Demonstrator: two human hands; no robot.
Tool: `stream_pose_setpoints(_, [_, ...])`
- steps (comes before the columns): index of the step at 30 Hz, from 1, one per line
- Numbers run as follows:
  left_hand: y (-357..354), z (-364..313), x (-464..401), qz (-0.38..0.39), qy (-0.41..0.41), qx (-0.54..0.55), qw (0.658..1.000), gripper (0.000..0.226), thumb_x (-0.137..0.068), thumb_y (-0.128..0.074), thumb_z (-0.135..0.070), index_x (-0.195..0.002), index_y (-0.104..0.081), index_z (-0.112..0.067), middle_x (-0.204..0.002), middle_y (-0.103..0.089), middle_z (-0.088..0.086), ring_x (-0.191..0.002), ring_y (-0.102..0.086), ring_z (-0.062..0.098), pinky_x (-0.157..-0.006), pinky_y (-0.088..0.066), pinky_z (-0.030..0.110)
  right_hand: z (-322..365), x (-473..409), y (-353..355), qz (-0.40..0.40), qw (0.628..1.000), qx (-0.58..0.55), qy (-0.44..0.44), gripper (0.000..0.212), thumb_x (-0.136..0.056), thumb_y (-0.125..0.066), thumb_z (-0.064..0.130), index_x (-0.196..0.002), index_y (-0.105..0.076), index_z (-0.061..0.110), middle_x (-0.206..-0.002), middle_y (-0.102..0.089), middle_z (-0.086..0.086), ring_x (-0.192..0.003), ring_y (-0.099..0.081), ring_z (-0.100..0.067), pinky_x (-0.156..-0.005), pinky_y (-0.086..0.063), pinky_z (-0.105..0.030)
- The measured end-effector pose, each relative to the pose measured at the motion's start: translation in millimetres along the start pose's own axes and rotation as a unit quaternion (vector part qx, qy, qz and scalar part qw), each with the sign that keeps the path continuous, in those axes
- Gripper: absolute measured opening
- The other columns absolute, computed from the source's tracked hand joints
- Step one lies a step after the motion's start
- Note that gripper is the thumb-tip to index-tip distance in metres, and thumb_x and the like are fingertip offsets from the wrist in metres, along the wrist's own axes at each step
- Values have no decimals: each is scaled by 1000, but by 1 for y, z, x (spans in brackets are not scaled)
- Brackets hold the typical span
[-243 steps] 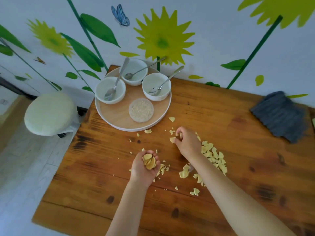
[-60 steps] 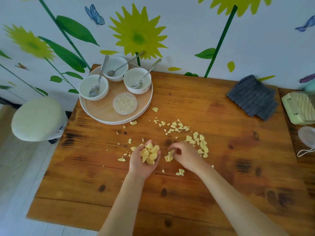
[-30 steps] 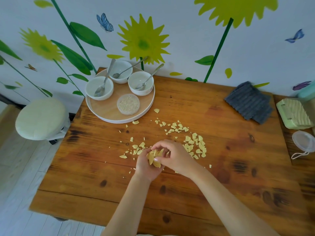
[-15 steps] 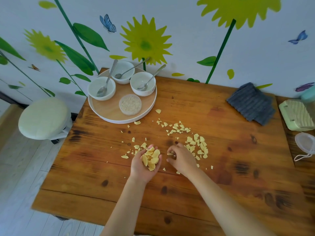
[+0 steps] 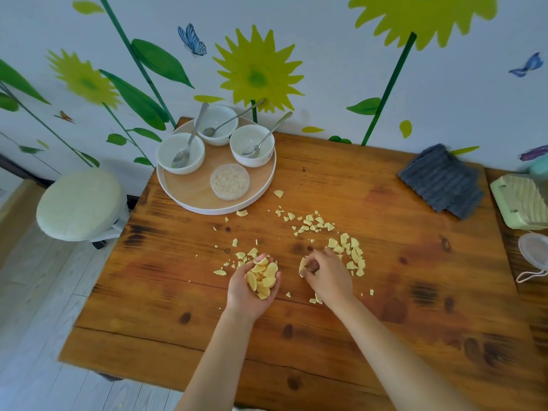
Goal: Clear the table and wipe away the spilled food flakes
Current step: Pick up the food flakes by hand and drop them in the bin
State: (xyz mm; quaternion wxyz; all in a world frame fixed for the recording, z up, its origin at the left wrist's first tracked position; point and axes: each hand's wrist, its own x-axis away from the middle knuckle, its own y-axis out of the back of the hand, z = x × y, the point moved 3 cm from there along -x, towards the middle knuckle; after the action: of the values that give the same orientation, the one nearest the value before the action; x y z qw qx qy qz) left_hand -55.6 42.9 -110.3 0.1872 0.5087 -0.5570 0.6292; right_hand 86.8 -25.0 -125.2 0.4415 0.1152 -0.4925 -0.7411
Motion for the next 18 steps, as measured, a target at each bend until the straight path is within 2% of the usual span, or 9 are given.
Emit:
stream_pose_setpoints(4, [0,1,0,-2,1,-5,1000,29,-95,-39,-18,-96,-66,-9,-77,-71,9,-81,-63,23,-65,-57,34,-2,2,-6,15,1000,20,10,16,-83,-66,31,-93,-63,19,-96,-52,7,-89,-55,-11,-70,-44,-21])
stream_pose_setpoints(6, [1,0,1,-4,-1,-6,1000,29,-95,-38,-18,-97,-66,-10,-81,-71,9,-82,-63,23,-66,-57,34,1,3,-6,16,999,21,32,11,-83,-65,28,-87,-61,19,-91,-51,8,-89,-52,-11,-78,-42,-23])
stream_pose_setpoints(9, [2,-2,1,-8,-1,-5,1000,29,-95,-38,-17,-95,-66,-10,-90,-67,9,-84,-63,23,-67,-57,34,5,3,2,14,991,-131,19,11,-83,-64,18,-77,-55,18,-81,-57,7,-78,-54,-10,-71,-43,-19])
stream_pose_setpoints(11, [2,-2,1,-8,0,-1,1000,28,-95,-39,-17,-94,-66,-9,-90,-67,9,-84,-62,23,-69,-56,35,7,0,12,20,936,-344,-65,11,-83,-61,9,-77,-53,12,-75,-59,0,-69,-57,-12,-63,-47,-16])
stream_pose_setpoints(14, [4,-2,1,-9,-4,1,1000,28,-95,-39,-17,-95,-66,-9,-90,-66,9,-84,-62,23,-67,-57,35,9,-6,22,51,758,-624,-186,13,-88,-50,-1,-79,-52,9,-68,-60,-3,-55,-51,-10,-47,-46,-16])
stream_pose_setpoints(15, [5,-2,2,-8,-6,0,1000,28,-95,-39,-17,-95,-65,-9,-90,-66,9,-84,-62,23,-66,-57,35,9,-9,25,60,695,-685,-208,14,-90,-47,2,-79,-53,9,-66,-59,-3,-52,-50,-9,-43,-43,-16])
stream_pose_setpoints(16, [5,-2,2,-7,-7,0,1000,28,-95,-39,-17,-96,-65,-8,-90,-66,9,-84,-62,23,-66,-57,35,7,-12,27,68,656,-718,-221,16,-91,-45,5,-77,-52,9,-63,-57,-2,-48,-48,-9,-40,-40,-16])
stream_pose_setpoints(17, [6,-2,2,-7,-8,0,1000,28,-95,-39,-17,-96,-65,-8,-90,-66,9,-84,-62,23,-67,-57,35,6,-15,27,77,650,-722,-224,18,-92,-45,8,-75,-52,9,-62,-55,-2,-45,-46,-8,-38,-36,-16])
stream_pose_setpoints(18, [6,-2,3,-6,-9,0,1000,28,-95,-39,-17,-97,-65,-8,-91,-66,9,-84,-62,23,-68,-56,35,4,-18,27,88,682,-692,-219,19,-92,-46,10,-74,-51,8,-62,-52,-2,-43,-43,-7,-36,-33,-15])
